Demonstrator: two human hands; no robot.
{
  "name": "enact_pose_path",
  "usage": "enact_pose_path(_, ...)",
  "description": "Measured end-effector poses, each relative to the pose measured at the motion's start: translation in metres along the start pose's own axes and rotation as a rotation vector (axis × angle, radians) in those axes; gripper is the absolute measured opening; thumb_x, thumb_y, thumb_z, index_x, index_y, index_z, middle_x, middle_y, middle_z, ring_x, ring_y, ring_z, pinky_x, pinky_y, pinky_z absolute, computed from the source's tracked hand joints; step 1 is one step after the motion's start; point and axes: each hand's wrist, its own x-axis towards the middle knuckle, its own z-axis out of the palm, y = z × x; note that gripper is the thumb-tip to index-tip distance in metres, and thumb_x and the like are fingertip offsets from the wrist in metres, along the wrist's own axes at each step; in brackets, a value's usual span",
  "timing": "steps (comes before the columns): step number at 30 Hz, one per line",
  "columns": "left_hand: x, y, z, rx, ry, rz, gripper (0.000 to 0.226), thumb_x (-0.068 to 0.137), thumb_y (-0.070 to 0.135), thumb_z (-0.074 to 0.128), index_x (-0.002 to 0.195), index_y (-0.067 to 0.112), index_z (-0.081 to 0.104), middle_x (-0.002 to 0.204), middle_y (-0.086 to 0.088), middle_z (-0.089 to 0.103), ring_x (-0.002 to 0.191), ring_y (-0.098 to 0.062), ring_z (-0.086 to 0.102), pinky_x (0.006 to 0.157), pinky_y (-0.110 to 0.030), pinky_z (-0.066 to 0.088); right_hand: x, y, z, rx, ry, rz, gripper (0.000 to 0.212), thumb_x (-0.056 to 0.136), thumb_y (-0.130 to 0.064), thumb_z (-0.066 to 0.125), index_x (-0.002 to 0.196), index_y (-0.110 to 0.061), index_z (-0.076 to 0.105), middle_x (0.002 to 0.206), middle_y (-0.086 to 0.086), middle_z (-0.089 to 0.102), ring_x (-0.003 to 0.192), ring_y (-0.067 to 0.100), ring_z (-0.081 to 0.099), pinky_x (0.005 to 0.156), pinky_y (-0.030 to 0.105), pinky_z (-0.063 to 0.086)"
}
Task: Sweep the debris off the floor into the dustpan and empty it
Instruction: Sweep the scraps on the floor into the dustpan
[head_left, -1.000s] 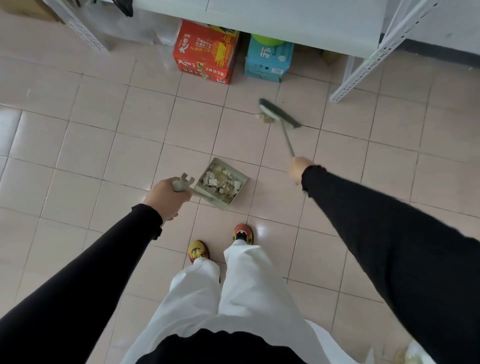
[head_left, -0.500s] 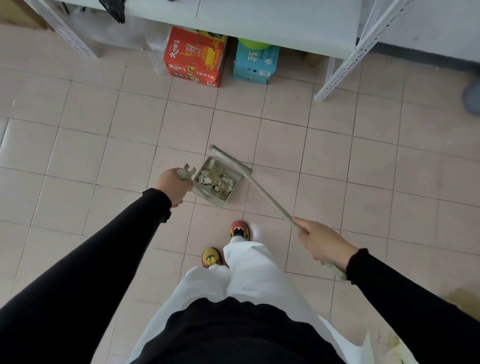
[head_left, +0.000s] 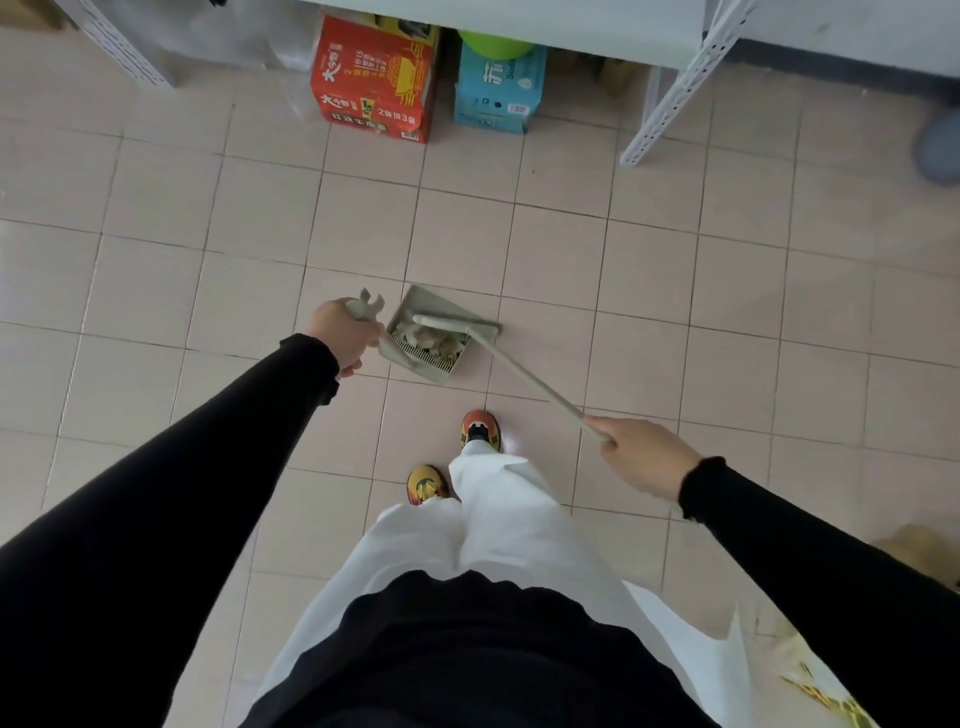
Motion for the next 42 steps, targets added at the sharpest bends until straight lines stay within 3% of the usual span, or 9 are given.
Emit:
enact_pose_path(4, -0.001, -0.006, 0.003, -0.008, -0.004, 0.013, 0.016, 0.091, 0.012, 0.056, 0.106, 0.012, 0.062, 0.097, -0.013, 0.068, 0.053, -0.020, 0.044, 0.049, -0.028, 0.038, -0.001, -0.005, 0.003, 0.063, 0.086, -0.014, 0.054, 0.102, -0.016, 0.033, 0.153, -0.034, 0.036, 0.131, 0.005, 0.061, 0.060, 0.008, 0.048, 0.049, 0.019, 0.033)
enact_pose_path(8, -0.003, -0.012, 0.006, -0.039, -0.029, 0.009, 0.025, 0.092, 0.020, 0.062, 0.116, 0.012, 0.062, 0.093, -0.011, 0.068, 0.051, -0.018, 0.042, 0.049, -0.027, 0.037, 0.035, -0.032, 0.013, 0.054, 0.085, -0.033, 0.054, 0.101, -0.013, 0.032, 0.154, -0.025, 0.034, 0.137, 0.013, 0.056, 0.081, 0.023, 0.051, 0.050, 0.019, 0.033)
enact_pose_path(15, -0.006, -0.017, 0.005, -0.032, -0.093, 0.004, 0.033, 0.091, 0.034, 0.067, 0.118, 0.016, 0.060, 0.099, -0.009, 0.069, 0.054, -0.017, 0.043, 0.053, -0.026, 0.037, 0.007, -0.020, 0.044, 0.375, 0.006, -0.010, 0.052, 0.099, -0.014, 0.034, 0.149, -0.026, 0.042, 0.082, 0.002, 0.058, 0.057, 0.021, 0.049, 0.049, 0.030, 0.043)
enact_pose_path(22, -0.008, -0.029, 0.006, -0.113, -0.154, 0.033, 0.043, 0.088, 0.043, 0.070, 0.120, 0.015, 0.064, 0.104, -0.006, 0.071, 0.059, -0.016, 0.052, 0.051, -0.025, 0.038, -0.025, 0.011, 0.081, 0.639, 0.109, 0.059, 0.051, 0.102, -0.022, 0.037, 0.150, -0.038, 0.040, 0.078, 0.003, 0.052, 0.048, 0.015, 0.042, 0.039, 0.023, 0.038)
enact_pose_path(26, -0.016, -0.027, -0.002, -0.189, -0.362, 0.012, 0.052, 0.084, 0.064, 0.066, 0.111, 0.020, 0.063, 0.108, -0.002, 0.072, 0.080, -0.019, 0.064, 0.062, -0.030, 0.045, -0.028, 0.006, 0.093, 0.724, 0.170, 0.061, 0.050, 0.102, -0.019, 0.037, 0.149, -0.035, 0.042, 0.077, 0.005, 0.051, 0.048, 0.015, 0.041, 0.038, 0.023, 0.038)
enact_pose_path(29, -0.022, -0.031, 0.000, -0.198, -0.400, -0.024, 0.056, 0.081, 0.073, 0.062, 0.105, 0.022, 0.059, 0.098, -0.002, 0.075, 0.077, -0.021, 0.066, 0.061, -0.030, 0.046, -0.031, 0.005, 0.103, 0.815, 0.206, 0.093, 0.050, 0.102, -0.018, 0.037, 0.149, -0.032, 0.042, 0.077, 0.005, 0.051, 0.048, 0.015, 0.041, 0.038, 0.023, 0.038)
enact_pose_path(34, -0.037, -0.034, 0.025, -0.313, -0.400, -0.042, 0.020, 0.095, 0.037, 0.059, 0.089, 0.018, 0.059, 0.084, -0.007, 0.069, 0.059, -0.017, 0.059, 0.056, -0.028, 0.043, -0.038, 0.014, 0.114, 0.940, 0.248, 0.115, 0.052, 0.099, -0.016, 0.038, 0.149, -0.030, 0.044, 0.077, 0.007, 0.050, 0.049, 0.016, 0.042, 0.038, 0.023, 0.038)
enact_pose_path(37, -0.046, -0.023, 0.039, -0.383, -0.378, -0.067, 0.017, 0.098, 0.031, 0.056, 0.089, 0.017, 0.055, 0.069, -0.005, 0.068, 0.046, -0.014, 0.046, 0.045, -0.021, 0.041, -0.044, 0.027, 0.116, 1.000, 0.274, 0.117, 0.052, 0.098, -0.014, 0.040, 0.148, -0.028, 0.046, 0.073, 0.007, 0.048, 0.046, 0.015, 0.041, 0.038, 0.024, 0.038)
enact_pose_path(42, -0.065, 0.014, 0.069, -0.404, -0.469, -0.043, 0.044, 0.089, 0.063, 0.057, 0.086, 0.019, 0.055, 0.074, -0.007, 0.065, 0.050, -0.015, 0.044, 0.044, -0.020, 0.040, -0.059, 0.067, 0.105, 1.117, 0.313, 0.106, 0.042, 0.097, -0.010, 0.040, 0.128, -0.033, 0.057, 0.073, 0.009, 0.048, 0.048, 0.015, 0.040, 0.042, 0.025, 0.035)
